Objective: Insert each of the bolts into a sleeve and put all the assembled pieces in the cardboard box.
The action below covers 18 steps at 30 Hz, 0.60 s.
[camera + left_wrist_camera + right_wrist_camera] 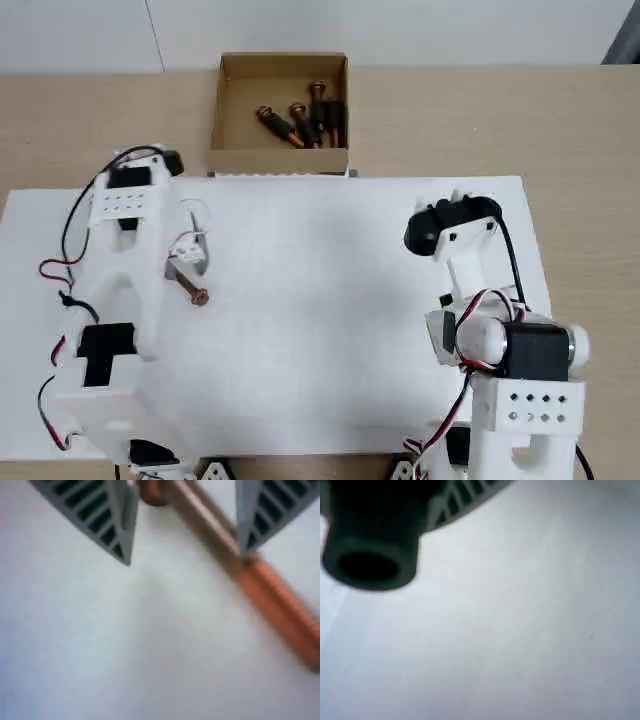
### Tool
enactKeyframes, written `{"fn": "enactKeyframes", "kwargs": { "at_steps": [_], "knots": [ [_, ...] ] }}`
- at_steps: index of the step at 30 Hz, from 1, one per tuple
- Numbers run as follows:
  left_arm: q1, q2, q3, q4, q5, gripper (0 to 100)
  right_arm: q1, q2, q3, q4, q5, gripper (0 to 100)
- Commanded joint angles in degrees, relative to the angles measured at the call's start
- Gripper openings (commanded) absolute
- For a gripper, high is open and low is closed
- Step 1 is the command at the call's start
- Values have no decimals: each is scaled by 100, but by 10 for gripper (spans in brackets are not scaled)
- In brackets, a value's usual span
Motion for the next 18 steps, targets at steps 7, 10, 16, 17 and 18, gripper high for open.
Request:
{"fn": "enactKeyframes", "kwargs": {
  "at_steps": [7,10,16,17,18],
  "knots": [
    [-105,-35,-189,0,35,134,13,-22,-26,-127,-35,3],
    [-299,-35,-189,97,26,134,13,-22,-26,-127,-35,3],
    [-325,-44,-189,413,26,133,13,-22,-26,-145,-35,3],
    [-325,-35,-189,413,26,133,13,-22,-26,-145,-35,3],
    [-325,-35,-180,396,26,133,13,-22,-26,-145,-35,3]
  ]
}}
